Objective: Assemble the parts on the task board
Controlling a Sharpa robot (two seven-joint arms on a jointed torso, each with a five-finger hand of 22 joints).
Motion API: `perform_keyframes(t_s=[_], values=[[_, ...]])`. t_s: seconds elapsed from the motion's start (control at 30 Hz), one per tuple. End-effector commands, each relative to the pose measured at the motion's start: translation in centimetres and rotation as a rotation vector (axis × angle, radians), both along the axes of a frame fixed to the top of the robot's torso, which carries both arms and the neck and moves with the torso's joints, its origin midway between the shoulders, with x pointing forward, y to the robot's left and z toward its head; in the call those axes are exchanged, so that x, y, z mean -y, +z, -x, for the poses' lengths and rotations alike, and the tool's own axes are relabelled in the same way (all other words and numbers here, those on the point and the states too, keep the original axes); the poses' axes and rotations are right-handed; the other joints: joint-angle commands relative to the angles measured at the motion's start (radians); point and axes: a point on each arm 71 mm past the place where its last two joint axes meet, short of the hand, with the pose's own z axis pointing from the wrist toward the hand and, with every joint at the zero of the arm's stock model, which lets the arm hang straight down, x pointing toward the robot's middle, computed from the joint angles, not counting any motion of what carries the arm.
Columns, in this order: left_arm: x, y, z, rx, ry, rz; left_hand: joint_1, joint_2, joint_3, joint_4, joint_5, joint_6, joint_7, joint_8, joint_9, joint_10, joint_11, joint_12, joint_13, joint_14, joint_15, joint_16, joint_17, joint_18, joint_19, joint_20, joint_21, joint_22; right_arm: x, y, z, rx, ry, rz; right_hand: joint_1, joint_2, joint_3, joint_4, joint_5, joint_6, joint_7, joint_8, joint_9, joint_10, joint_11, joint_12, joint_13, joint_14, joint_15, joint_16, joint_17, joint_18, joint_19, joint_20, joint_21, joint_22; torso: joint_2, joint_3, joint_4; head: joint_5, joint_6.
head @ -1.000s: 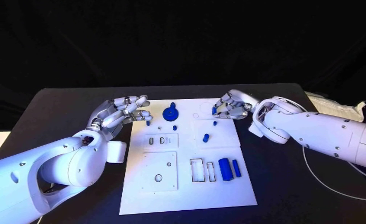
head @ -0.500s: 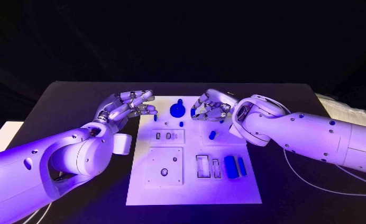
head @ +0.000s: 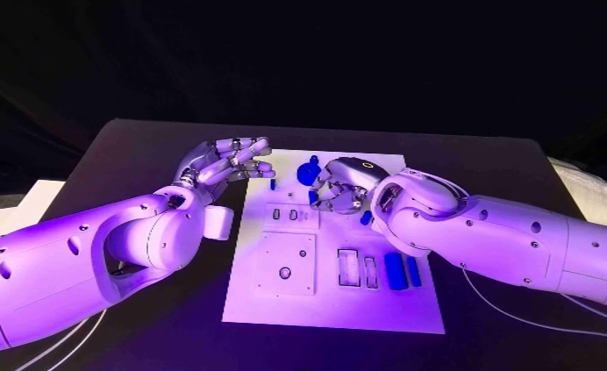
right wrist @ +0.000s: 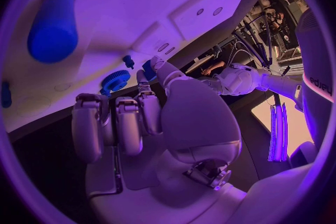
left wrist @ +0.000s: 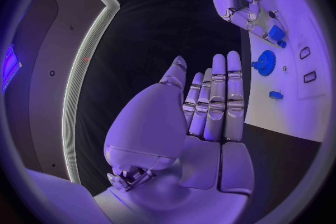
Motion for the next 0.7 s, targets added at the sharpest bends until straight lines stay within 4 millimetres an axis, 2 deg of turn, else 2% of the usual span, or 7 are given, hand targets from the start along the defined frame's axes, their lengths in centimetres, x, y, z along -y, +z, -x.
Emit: perform_keyframes(t_s=[0.03, 0.23, 0.43, 0.7], values=[[0.2, 0.1, 0.0, 0.006, -0.018, 0.012, 0.005, 0.002, 0.002, -0.006, 0.000, -0.002, -0.006, -0.006, 0.000, -0.001, -0.001, -0.005, 0.000, -0.006, 0.002, -0.005, 0.001, 0.010, -0.005, 0.001, 0.004, 0.001, -0.4, -0.2, 0.3, 0.045, -0.007, 0.059, -0.001, 0.010, 0.003, 0.003, -0.002, 0.021, -0.017, 0.007, 0.002, -0.003, -0.005, -0.001, 0.109, 0.095, -0.007, 0.000, 0.210, -0.007, -0.002, -0.006, 0.005, 0.043, 0.002, 0.0015, -0.0016, 0.006, -0.004], [0.1, 0.1, 0.0, 0.006, -0.018, 0.012, 0.005, 0.002, 0.002, -0.006, 0.000, -0.002, -0.006, -0.006, 0.000, -0.001, -0.001, -0.005, 0.000, -0.006, 0.002, -0.005, 0.001, 0.010, -0.005, 0.001, 0.004, 0.001, -1.1, -0.7, 0.8, 0.035, 0.009, 0.072, -0.001, 0.010, 0.003, 0.003, -0.002, 0.021, -0.016, 0.007, 0.002, -0.003, -0.005, -0.001, 0.108, 0.095, -0.007, -0.001, 0.209, -0.007, -0.001, -0.006, 0.006, 0.043, 0.002, 0.0020, -0.0046, 0.008, -0.006], [0.2, 0.1, 0.0, 0.006, -0.020, 0.013, 0.005, 0.002, 0.002, -0.006, 0.000, -0.002, -0.006, -0.006, 0.000, -0.001, -0.001, -0.005, 0.000, -0.006, 0.002, -0.005, 0.001, 0.010, -0.005, 0.001, 0.004, 0.001, -1.8, -1.0, 1.1, 0.029, 0.021, 0.076, -0.003, 0.009, 0.003, 0.003, -0.003, 0.020, -0.016, 0.006, 0.001, -0.003, -0.004, -0.002, 0.108, 0.095, -0.007, -0.001, 0.209, -0.007, -0.002, -0.006, 0.005, 0.042, 0.003, 0.0029, -0.0032, 0.007, -0.010], [0.2, 0.1, 0.0, 0.005, -0.020, 0.012, 0.005, 0.002, 0.002, -0.006, 0.000, -0.002, -0.006, -0.006, 0.000, -0.001, -0.001, -0.005, 0.000, -0.006, 0.002, -0.005, 0.001, 0.010, -0.005, 0.001, 0.004, 0.001, -2.3, -1.7, 1.4, 0.010, 0.031, 0.082, -0.008, 0.007, 0.002, 0.005, -0.004, 0.018, -0.015, 0.004, 0.001, -0.004, -0.004, -0.004, 0.107, 0.094, -0.006, -0.002, 0.206, -0.007, -0.002, -0.006, 0.005, 0.042, 0.002, 0.0023, -0.0015, 0.008, -0.015]])
